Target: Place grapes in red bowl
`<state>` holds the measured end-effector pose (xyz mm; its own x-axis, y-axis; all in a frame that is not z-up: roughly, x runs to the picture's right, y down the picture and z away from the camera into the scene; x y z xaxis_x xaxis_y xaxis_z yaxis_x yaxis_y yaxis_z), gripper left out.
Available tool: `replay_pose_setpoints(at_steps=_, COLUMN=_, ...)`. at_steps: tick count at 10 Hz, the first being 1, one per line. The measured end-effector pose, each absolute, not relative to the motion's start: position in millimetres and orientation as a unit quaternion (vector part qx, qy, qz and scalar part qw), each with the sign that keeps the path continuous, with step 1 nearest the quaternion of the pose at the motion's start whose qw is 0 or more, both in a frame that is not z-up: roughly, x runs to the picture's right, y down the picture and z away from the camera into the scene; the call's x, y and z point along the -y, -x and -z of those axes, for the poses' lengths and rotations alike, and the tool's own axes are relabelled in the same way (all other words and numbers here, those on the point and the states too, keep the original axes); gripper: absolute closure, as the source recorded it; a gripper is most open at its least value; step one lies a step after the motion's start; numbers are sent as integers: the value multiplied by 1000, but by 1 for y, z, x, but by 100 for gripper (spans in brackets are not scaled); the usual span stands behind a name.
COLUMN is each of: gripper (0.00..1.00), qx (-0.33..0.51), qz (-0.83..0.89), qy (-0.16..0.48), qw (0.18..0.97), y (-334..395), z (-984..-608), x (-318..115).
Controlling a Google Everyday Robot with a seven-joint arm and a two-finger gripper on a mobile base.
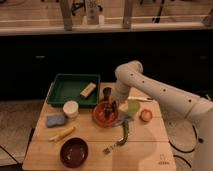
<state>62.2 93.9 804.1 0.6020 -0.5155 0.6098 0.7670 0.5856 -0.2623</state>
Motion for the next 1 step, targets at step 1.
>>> replay_pose_setpoints(at_steps=1, gripper=89, qx=243, qz=375, qy=259, qw=857, y=-62, z=-804, x=-94)
